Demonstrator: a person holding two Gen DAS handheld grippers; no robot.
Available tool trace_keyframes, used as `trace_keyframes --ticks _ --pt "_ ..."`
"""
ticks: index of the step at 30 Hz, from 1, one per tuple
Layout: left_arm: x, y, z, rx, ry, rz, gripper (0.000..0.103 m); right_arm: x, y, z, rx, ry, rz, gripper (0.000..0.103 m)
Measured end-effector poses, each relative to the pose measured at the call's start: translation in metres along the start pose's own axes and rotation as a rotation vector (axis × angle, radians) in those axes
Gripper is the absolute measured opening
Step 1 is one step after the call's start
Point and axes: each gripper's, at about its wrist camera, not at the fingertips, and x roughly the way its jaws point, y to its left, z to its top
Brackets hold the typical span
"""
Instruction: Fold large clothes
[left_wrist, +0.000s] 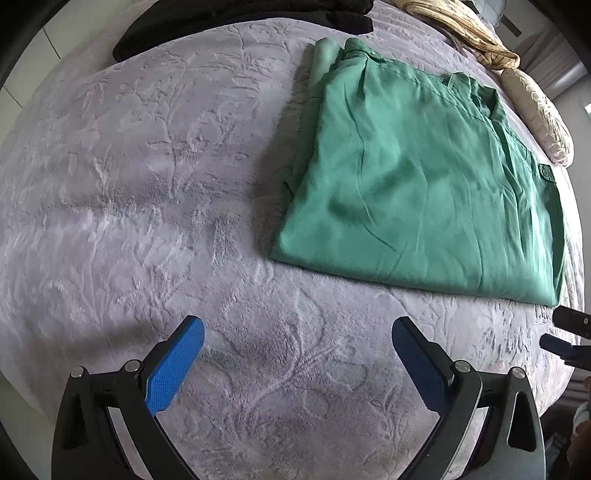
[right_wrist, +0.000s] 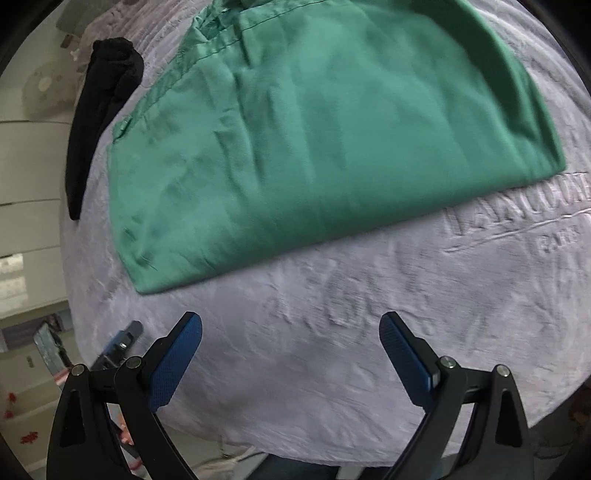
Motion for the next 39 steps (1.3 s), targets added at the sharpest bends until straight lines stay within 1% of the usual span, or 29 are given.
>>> trace_keyframes --ticks 5,10,13,15,18,20,23,25,27,28,31,33,34,35,36,37,38,39 --pt "0.003 0.007 0.010 -0.006 -0.004 0.005 0.102 0.028 0.015 0.005 0.034 0.021 0.150 0.098" --pt "0.014 0.017 0.023 -0.040 -0.004 -0.007 0.102 0.067 0.034 0.008 0.072 0.067 0.330 0.098" --pt "0.022 0.020 0.029 -0.054 0.003 -0.006 0.102 0.091 0.042 0.009 0.099 0.091 0.389 0.098" --pt "0.025 0.020 0.033 -0.059 0.002 -0.012 0.102 0.103 0.045 0.010 0.124 0.091 0.423 0.098" --pt "0.028 0.017 0.039 -0.056 -0.003 -0.012 0.102 0.112 0.049 0.015 0.165 0.059 0.484 0.098" --pt "0.029 0.014 0.042 -0.054 -0.005 -0.014 0.102 0.113 0.055 0.023 0.186 0.022 0.527 0.098" --pt "0.030 0.012 0.048 -0.051 -0.010 -0.020 0.102 0.118 0.059 0.030 0.220 0.006 0.578 0.098" --pt "0.030 0.012 0.055 -0.057 -0.014 -0.034 0.102 0.125 0.059 0.029 0.245 0.011 0.615 0.098" --pt "0.029 0.014 0.064 -0.062 -0.024 -0.048 0.102 0.135 0.062 0.023 0.261 0.042 0.659 0.098" --pt "0.028 0.016 0.068 -0.063 -0.029 -0.055 0.102 0.141 0.065 0.019 0.259 0.061 0.665 0.098" --pt "0.028 0.022 0.078 -0.072 -0.035 -0.088 0.102 0.147 0.073 0.017 0.252 0.053 0.660 0.098" --pt "0.030 0.027 0.081 -0.096 -0.028 -0.097 0.102 0.147 0.069 0.020 0.278 0.058 0.702 0.096" --pt "0.030 0.032 0.083 -0.114 -0.024 -0.096 0.102 0.148 0.070 0.021 0.289 0.070 0.729 0.079" --pt "0.031 0.036 0.086 -0.136 -0.023 -0.108 0.102 0.148 0.070 0.022 0.288 0.081 0.723 0.039" --pt "0.030 0.038 0.084 -0.146 -0.023 -0.121 0.102 0.147 0.070 0.023 0.282 0.091 0.695 0.018" --pt "0.030 0.041 0.087 -0.159 -0.020 -0.146 0.102 0.143 0.069 0.023 0.278 0.083 0.700 0.007" --pt "0.030 0.041 0.091 -0.165 -0.018 -0.170 0.102 0.136 0.069 0.022 0.268 0.070 0.737 0.007" --pt "0.031 0.040 0.097 -0.169 -0.020 -0.223 0.102 0.127 0.071 0.023 0.245 0.053 0.756 0.007"
